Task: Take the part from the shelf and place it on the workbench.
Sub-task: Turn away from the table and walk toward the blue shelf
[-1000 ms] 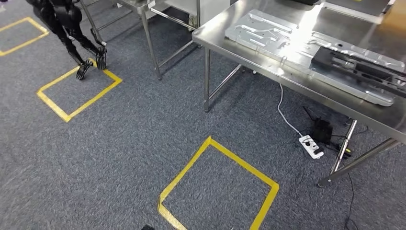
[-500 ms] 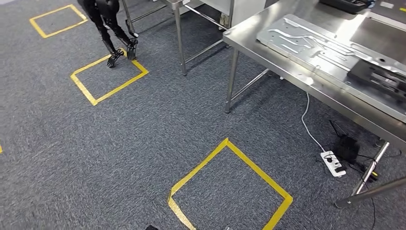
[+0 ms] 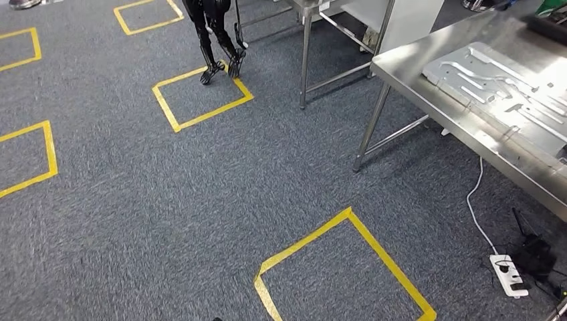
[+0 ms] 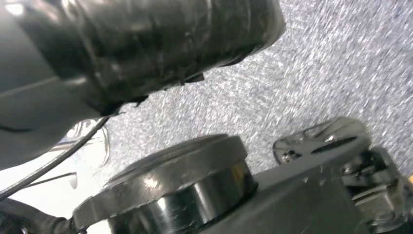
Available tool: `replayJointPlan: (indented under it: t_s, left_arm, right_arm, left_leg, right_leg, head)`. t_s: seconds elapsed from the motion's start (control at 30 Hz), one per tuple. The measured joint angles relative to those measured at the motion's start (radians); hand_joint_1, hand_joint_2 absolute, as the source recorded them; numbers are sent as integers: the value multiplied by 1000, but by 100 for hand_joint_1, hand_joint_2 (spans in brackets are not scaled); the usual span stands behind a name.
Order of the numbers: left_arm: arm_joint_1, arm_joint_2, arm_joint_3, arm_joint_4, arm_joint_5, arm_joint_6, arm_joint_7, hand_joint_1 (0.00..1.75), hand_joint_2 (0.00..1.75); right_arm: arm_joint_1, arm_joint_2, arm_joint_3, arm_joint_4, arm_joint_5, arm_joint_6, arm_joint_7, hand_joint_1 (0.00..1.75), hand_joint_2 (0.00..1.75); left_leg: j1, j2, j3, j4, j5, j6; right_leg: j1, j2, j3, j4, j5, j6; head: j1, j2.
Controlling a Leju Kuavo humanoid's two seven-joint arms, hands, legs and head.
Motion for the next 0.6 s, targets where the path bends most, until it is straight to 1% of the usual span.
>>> replayJointPlan:
  t_s: [0.03,0.07,0.1,0.13,0.17,0.2,0.23,0.27,0.3,0.33,0.37,0.4,0.43,0.47,0.5,0.53,0.57,0.6]
  left_arm:
    - [-1,0,-6,0,-6,6,-12,0,0]
    - [-1,2,-12,0,-15,10,-22,0,0]
    - [1,4,-18,0,-24,11,-31,0,0]
    - [1,6,-25,0,-33,10,-38,0,0]
    - [0,8,-30,0,-41,8,-42,0,0]
    - [-2,9,-36,0,-48,6,-44,0,0]
    - [-4,10,-42,0,-52,4,-45,0,0]
    - [-5,11,-48,0,-56,2,-45,0,0]
    - [-6,12,-54,0,-59,0,-45,0,0]
    - [-5,13,-61,0,-62,-3,-44,0,0]
    - [-5,15,-67,0,-67,-9,-42,0,0]
    - [-5,16,-73,0,-72,-16,-40,0,0]
    - [-6,17,-78,0,-76,-25,-36,0,0]
    - [-8,18,-83,0,-81,-33,-33,0,0]
    - [-10,20,-89,0,-83,-40,-29,0,0]
    - [-11,21,-94,0,-86,-45,-26,0,0]
    - [-11,22,-99,0,-89,-48,-24,0,0]
    - [-10,23,-103,0,-92,-49,-22,0,0]
  right_arm:
    - [3,1,0,1,-5,-1,5,0,0]
    - [6,2,1,1,-11,-2,8,0,0]
    - [9,3,1,2,-18,-1,11,0,0]
    - [11,3,1,2,-24,2,11,0,0]
    - [12,4,1,3,-29,5,10,0,0]
    - [13,4,1,3,-33,8,9,0,0]
    - [14,4,1,3,-37,11,8,0,0]
    - [16,3,1,4,-40,12,7,0,0]
    - [18,3,1,5,-43,13,6,0,0]
    - [19,2,1,6,-47,14,6,0,0]
    - [20,2,1,7,-50,14,6,0,0]
    - [20,2,1,7,-53,15,6,0,0]
    - [19,2,1,7,-56,16,6,0,0]
    - [18,2,1,7,-59,18,7,0,0]
    - [18,3,1,7,-62,21,9,0,0]
    - [18,3,1,7,-64,24,11,0,0]
    - [17,3,1,6,-67,26,13,0,0]
    - [17,3,1,6,-68,27,15,0,0]
  left_leg:
    - [1,-10,-5,2,1,-6]
    - [4,-11,-9,1,2,-11]
    - [4,5,-14,8,-2,-16]
    - [3,32,-25,29,-14,-22]
    - [2,66,-45,69,-36,-28]
    - [2,95,-73,124,-61,-33]
    - [4,108,-106,186,-87,-38]
    - [6,114,-134,238,-104,-41]
    - [8,117,-148,261,-103,-43]
    - [9,120,-143,247,-85,-43]
    - [9,127,-118,198,-52,-42]
    - [7,146,-81,126,-19,-38]
    - [3,168,-47,63,3,-32]
    - [-2,184,-24,20,14,-25]
    - [-7,194,-14,-2,15,-19]
    - [-10,188,-15,-3,13,-14]
    - [-10,175,-14,-8,14,-9]
    - [-8,163,-8,-15,16,-3]
  right_leg:
    - [2,-5,1,-4,-1,-4]
    - [1,-17,4,-6,2,-10]
    - [1,-28,6,-10,3,-16]
    - [0,-40,9,-14,5,-22]
    - [-1,-53,12,-17,5,-26]
    - [0,-67,14,-18,4,-29]
    - [1,-82,15,-18,2,-32]
    - [2,-98,16,-18,0,-33]
    - [2,-114,18,-18,-2,-33]
    - [2,-128,20,-18,-4,-33]
    - [2,-141,24,-18,-7,-31]
    - [2,-152,28,-19,-10,-28]
    - [5,-162,32,-18,-13,-24]
    - [7,-170,35,-20,-15,-20]
    - [9,-179,39,-21,-17,-14]
    - [10,-188,43,-25,-18,-8]
    - [10,-198,50,-30,-19,-2]
    - [9,-195,55,-26,-24,3]
  head:
    - [0,0]
    - [0,0]
    - [-1,0]
    - [-4,0]
    - [-7,0]
    - [-11,0]
    - [-13,0]
    - [-13,0]
    - [-13,0]
    - [-13,0]
    - [-13,0]
    - [-13,0]
    - [-13,0]
    - [-12,0]
    - [-12,0]
    - [-12,0]
    - [-12,0]
    - [-11,0]
